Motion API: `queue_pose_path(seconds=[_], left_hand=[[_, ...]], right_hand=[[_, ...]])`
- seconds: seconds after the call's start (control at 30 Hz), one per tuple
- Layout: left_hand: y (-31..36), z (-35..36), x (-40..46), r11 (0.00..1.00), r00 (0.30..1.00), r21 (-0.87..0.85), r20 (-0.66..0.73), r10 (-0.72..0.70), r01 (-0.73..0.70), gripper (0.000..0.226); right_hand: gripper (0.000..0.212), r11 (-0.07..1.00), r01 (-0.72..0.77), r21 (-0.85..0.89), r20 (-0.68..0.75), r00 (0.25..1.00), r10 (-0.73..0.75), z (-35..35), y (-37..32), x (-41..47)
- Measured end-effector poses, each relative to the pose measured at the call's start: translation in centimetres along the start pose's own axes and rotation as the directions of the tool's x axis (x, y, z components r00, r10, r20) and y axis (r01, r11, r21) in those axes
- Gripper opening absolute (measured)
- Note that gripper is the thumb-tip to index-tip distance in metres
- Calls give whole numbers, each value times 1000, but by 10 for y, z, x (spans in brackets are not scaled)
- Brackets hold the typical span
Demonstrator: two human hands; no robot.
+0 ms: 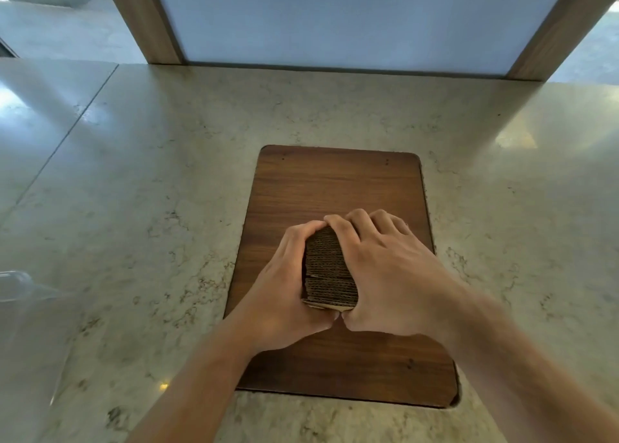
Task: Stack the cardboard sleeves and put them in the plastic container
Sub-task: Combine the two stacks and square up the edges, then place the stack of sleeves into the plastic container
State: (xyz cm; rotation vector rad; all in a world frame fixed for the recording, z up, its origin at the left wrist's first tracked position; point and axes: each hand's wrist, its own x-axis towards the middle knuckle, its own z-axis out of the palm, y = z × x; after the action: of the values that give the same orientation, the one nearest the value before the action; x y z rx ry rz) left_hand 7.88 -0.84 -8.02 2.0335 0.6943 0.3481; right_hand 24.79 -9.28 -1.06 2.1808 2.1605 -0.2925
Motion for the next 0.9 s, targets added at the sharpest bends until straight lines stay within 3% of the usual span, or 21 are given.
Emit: queue_pose_path(seconds=[0.2, 0.43, 0.73, 0.83, 0.9], left_hand=[[4, -2, 0, 1000, 1000, -17, 6, 11, -11, 119], [0, 0, 1, 1000, 998, 16, 52, -26, 26, 141], [-3, -6, -13, 978, 990, -163, -30, -137, 131, 137], [0, -4, -21, 930, 972, -333, -114, -207, 159, 128], [5, -3, -23, 851, 952, -498, -144, -270, 165, 120]], right_hand=[[136, 999, -7, 34, 45, 999, 6, 3, 9, -3], [134, 1000, 7, 22, 41, 999, -8, 4, 12, 2], [132, 1000, 0, -15, -26, 1000, 0, 7, 18, 14], [132, 974, -129, 188, -27, 990, 136, -2, 23, 19], [126, 807, -195, 557, 26, 976, 218, -13, 31, 17]])
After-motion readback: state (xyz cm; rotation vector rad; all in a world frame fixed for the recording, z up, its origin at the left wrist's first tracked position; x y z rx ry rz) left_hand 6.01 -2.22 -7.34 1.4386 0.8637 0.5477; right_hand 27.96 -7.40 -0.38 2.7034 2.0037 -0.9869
